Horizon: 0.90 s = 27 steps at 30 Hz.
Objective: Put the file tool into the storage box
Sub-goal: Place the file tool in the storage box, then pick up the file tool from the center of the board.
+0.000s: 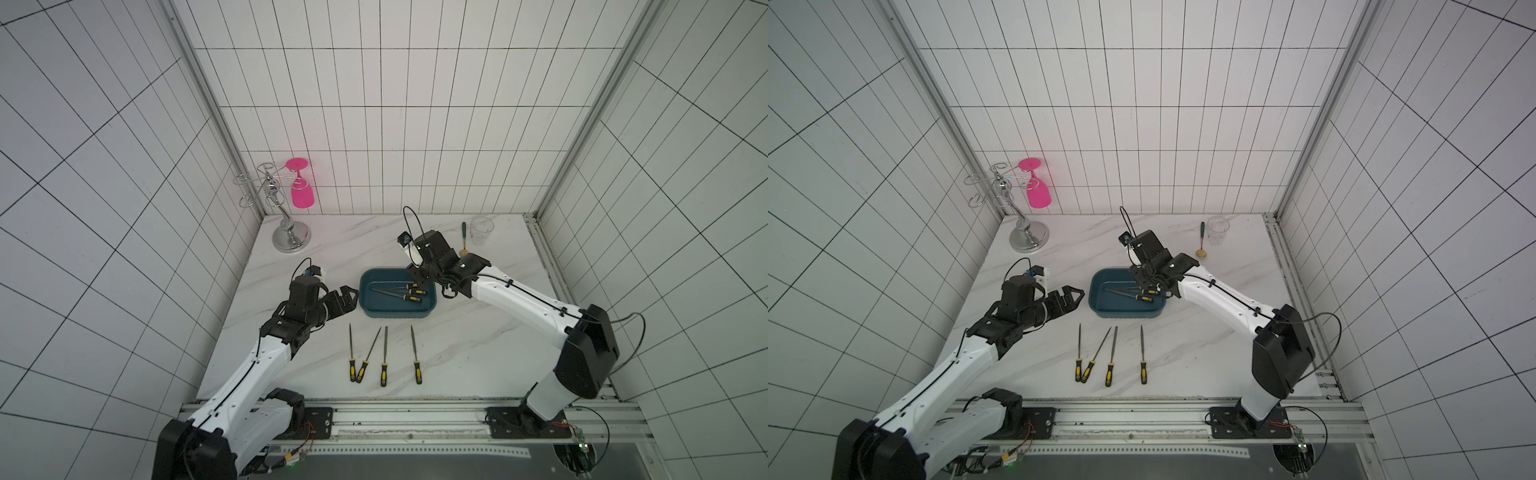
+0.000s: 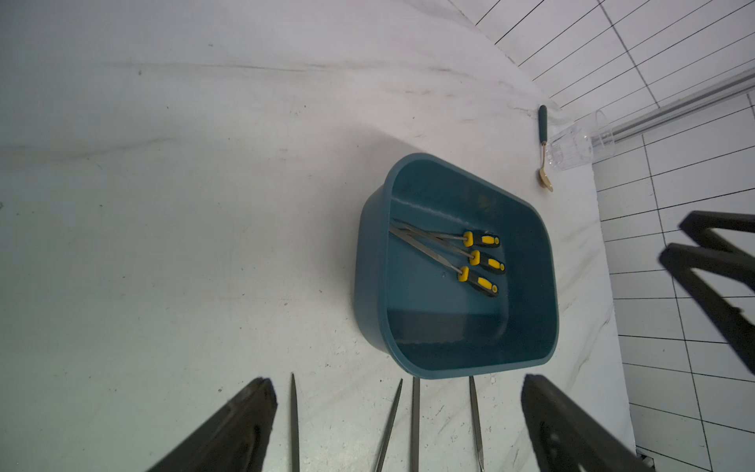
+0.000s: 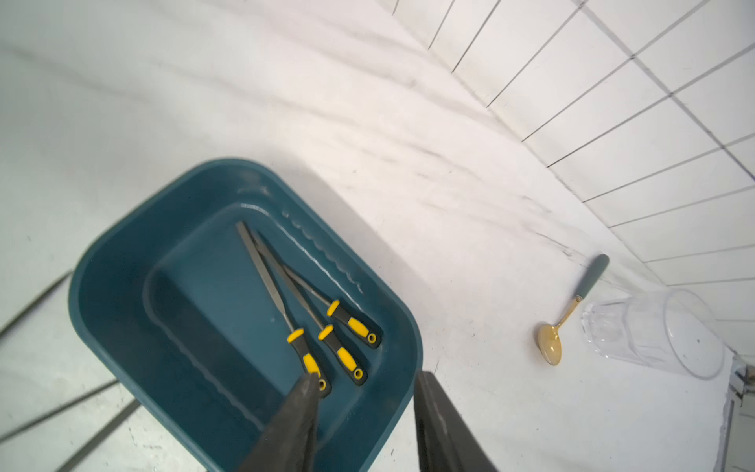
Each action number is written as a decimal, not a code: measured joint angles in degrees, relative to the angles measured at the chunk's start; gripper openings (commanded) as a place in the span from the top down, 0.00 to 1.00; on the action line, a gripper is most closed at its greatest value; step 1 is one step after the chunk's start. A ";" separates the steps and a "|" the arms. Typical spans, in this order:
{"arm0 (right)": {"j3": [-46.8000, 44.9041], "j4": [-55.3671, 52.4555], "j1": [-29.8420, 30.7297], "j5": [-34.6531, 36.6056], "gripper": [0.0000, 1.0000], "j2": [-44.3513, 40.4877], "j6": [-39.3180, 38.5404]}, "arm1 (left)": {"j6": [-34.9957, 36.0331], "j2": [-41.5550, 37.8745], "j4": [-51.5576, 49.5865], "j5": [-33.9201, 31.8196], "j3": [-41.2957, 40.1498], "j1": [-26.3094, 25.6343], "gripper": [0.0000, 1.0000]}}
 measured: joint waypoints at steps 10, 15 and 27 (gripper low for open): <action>-21.97 4.11 0.26 0.15 0.55 -20.68 14.88 | -0.92 10.82 2.80 1.16 3.02 -4.85 0.02; -28.33 1.70 2.84 1.55 0.51 -27.26 21.16 | -2.84 13.97 5.75 1.90 3.41 -6.78 0.02; -38.49 0.90 20.24 1.88 0.49 -24.04 38.27 | -5.35 15.30 8.94 1.22 4.33 -8.09 0.02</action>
